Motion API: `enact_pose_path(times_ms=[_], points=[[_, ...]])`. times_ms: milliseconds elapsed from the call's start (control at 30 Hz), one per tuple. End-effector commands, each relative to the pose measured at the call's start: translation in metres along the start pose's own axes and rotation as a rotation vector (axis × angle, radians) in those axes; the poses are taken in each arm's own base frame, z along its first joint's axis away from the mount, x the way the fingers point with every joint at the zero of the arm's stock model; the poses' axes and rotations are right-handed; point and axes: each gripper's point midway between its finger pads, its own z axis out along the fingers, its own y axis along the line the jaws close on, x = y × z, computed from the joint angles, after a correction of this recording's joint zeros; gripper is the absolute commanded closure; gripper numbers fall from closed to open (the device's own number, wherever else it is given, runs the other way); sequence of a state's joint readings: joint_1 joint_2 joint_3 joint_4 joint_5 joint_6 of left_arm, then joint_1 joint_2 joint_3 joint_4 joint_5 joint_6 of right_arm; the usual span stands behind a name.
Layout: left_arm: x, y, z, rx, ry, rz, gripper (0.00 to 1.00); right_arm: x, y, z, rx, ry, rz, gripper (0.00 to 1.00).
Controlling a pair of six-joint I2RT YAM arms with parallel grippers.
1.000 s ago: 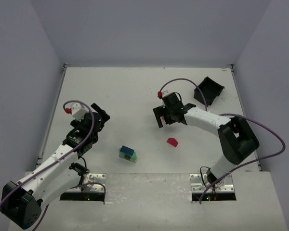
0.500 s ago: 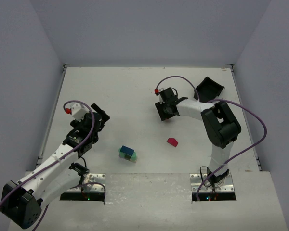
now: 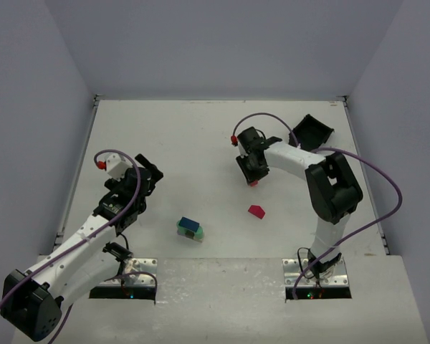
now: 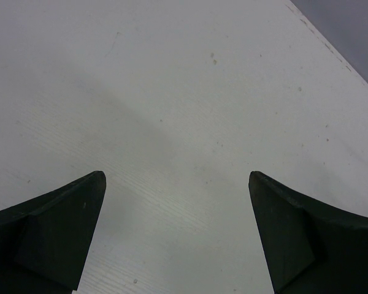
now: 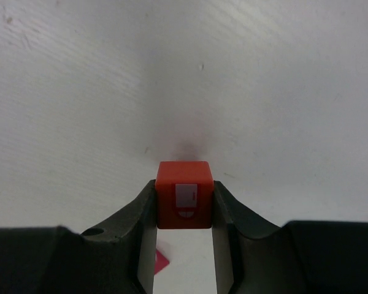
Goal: Build the wood block tower
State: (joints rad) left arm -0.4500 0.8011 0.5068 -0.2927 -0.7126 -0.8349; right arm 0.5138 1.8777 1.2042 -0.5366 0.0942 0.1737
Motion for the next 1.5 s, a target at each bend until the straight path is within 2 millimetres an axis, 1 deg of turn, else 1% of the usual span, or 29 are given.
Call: enact_pose_path(times_ms=[0,67,133,200,233,300,367,467,533,600,667,700,767,833,867,933,967,1000,1067,1100,1133,1200,1267,1300,1367,1467], points=[[-0.017,-0.015,-0.003,0.046,-0.032,-0.037,0.0,0.046,-0.018,-0.039,0.096,0.206,-0.05,0.81],[-0.015,-0.015,-0.002,0.049,-0.03,-0.034,0.0,0.063,-0.029,-0.041,0.153,0.297,-0.079,0.81],[-0.015,-0.015,-0.002,0.048,-0.031,-0.033,0.0,0.075,-0.032,-0.039,0.167,0.373,-0.104,0.81],[-0.015,-0.016,-0.001,0.049,-0.031,-0.032,0.0,0.078,-0.031,-0.032,0.15,0.411,-0.129,0.81],[-0.015,-0.016,-0.001,0.048,-0.031,-0.032,0.0,0.075,-0.031,-0.031,0.148,0.407,-0.135,0.8],[-0.015,-0.016,-0.001,0.047,-0.03,-0.029,0.0,0.072,-0.025,-0.02,0.113,0.437,-0.146,0.78],[-0.015,-0.016,-0.001,0.047,-0.029,-0.029,0.0,0.065,-0.022,-0.009,0.09,0.453,-0.161,0.76],[-0.014,-0.014,-0.001,0.042,-0.031,-0.028,0.0,0.056,-0.021,0.0,0.079,0.461,-0.183,0.73],[-0.014,-0.015,-0.001,0.042,-0.032,-0.027,0.0,0.055,-0.02,0.008,0.075,0.482,-0.192,0.61],[-0.015,-0.015,0.0,0.039,-0.033,-0.027,0.0,0.049,-0.021,0.012,0.079,0.468,-0.187,0.51],[-0.014,-0.015,0.001,0.036,-0.033,-0.023,0.0,0.043,-0.021,0.015,0.086,0.433,-0.178,0.48],[-0.014,-0.014,0.001,0.033,-0.032,-0.021,0.0,0.035,-0.018,0.015,0.071,0.391,-0.175,0.48],[-0.014,-0.015,0.001,0.033,-0.03,-0.021,0.0,0.03,-0.012,0.015,0.041,0.327,-0.172,0.41],[-0.013,-0.015,0.002,0.03,-0.028,-0.018,0.0,0.018,-0.007,0.009,0.022,0.226,-0.153,0.38],[-0.013,-0.014,0.002,0.03,-0.028,-0.018,0.0,0.009,-0.006,0.007,0.023,0.174,-0.14,0.34],[-0.013,-0.014,0.002,0.03,-0.028,-0.018,0.0,0.001,-0.005,-0.004,0.026,0.091,-0.097,0.27],[-0.013,-0.015,0.001,0.033,-0.027,-0.019,0.0,-0.008,-0.003,-0.008,0.021,0.035,-0.076,0.22],[-0.013,-0.015,0.001,0.033,-0.027,-0.019,0.0,-0.008,-0.003,-0.016,0.023,0.0,-0.048,0.19],[-0.014,-0.015,0.001,0.034,-0.029,-0.021,0.0,-0.005,-0.001,-0.022,0.018,-0.058,-0.013,0.19],[-0.014,-0.015,0.001,0.036,-0.029,-0.023,0.0,-0.016,0.0,-0.031,0.009,-0.11,-0.006,0.19],[-0.014,-0.015,0.0,0.036,-0.029,-0.023,0.0,-0.008,0.001,-0.037,0.0,-0.127,-0.004,0.2],[-0.014,-0.014,0.0,0.038,-0.027,-0.022,0.0,0.002,-0.001,-0.037,0.006,-0.129,0.008,0.21],[-0.014,-0.014,-0.001,0.039,-0.03,-0.026,0.0,0.011,-0.007,-0.037,0.043,-0.124,0.025,0.23],[-0.015,-0.015,-0.001,0.043,-0.031,-0.029,0.0,0.016,-0.01,-0.036,0.057,-0.113,0.023,0.24],[-0.015,-0.015,-0.001,0.043,-0.031,-0.029,0.0,0.02,-0.012,-0.032,0.066,-0.101,0.024,0.24],[-0.015,-0.015,-0.002,0.046,-0.031,-0.031,0.0,0.03,-0.012,-0.024,0.056,-0.064,0.033,0.24]])
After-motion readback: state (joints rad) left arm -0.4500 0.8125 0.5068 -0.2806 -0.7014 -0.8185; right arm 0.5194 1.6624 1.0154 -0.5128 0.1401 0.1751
